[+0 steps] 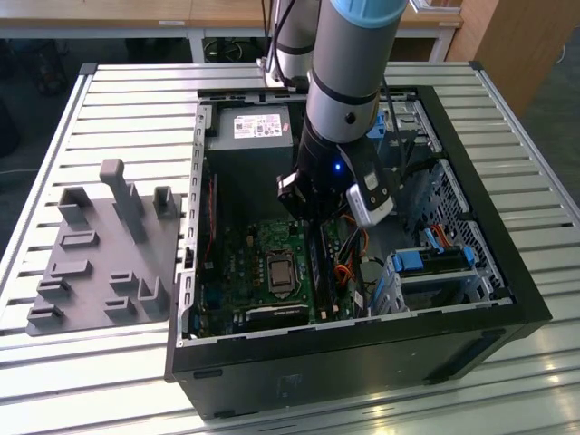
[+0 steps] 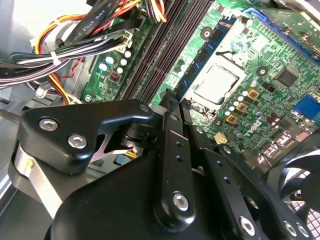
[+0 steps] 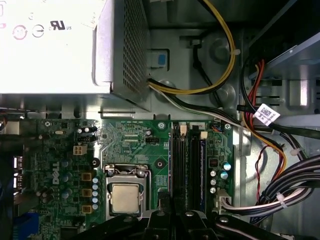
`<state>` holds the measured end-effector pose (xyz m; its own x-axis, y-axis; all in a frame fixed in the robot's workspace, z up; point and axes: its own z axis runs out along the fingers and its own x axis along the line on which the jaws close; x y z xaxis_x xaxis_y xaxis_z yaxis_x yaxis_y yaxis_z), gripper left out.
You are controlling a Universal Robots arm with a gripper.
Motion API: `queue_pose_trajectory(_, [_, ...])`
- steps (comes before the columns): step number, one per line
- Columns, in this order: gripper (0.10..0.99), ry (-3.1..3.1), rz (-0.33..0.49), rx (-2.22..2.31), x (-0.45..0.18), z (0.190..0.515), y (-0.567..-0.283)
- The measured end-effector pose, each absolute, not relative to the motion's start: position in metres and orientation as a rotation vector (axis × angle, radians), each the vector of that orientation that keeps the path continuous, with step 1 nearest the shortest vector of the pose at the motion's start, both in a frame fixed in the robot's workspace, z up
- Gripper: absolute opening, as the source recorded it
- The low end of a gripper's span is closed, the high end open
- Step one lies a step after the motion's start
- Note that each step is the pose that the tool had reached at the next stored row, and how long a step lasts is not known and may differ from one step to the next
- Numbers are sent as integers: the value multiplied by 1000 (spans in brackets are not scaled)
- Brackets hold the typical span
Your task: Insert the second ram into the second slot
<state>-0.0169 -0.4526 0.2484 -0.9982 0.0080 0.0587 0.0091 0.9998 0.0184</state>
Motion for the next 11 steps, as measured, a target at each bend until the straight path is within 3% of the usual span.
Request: queue_pose_trajectory(11, [137, -3083, -29, -21, -15, 241, -454])
